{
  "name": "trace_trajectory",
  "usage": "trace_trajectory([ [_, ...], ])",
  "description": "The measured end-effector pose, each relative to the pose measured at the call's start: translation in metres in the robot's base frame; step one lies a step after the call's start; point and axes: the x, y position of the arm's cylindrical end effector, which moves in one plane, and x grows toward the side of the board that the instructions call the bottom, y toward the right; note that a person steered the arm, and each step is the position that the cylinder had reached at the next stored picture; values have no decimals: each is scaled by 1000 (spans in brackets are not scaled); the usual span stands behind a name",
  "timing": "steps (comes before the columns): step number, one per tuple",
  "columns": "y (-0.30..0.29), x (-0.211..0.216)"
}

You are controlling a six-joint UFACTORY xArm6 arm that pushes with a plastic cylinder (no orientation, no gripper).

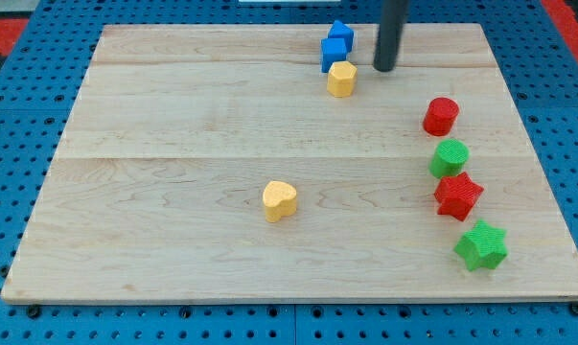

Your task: Slide the yellow heart to the center

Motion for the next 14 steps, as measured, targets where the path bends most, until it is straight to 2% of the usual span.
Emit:
trace_trajectory([
  [1,-5,36],
  [2,-61,18],
  [3,-65,17],
  [4,-54,38],
  [6,-78,192],
  [7,-132,215],
  [8,-165,216],
  [9,-153,257],
  [10,-208,213],
  [11,-175,199],
  [13,-168,146],
  [14,-169,186],
])
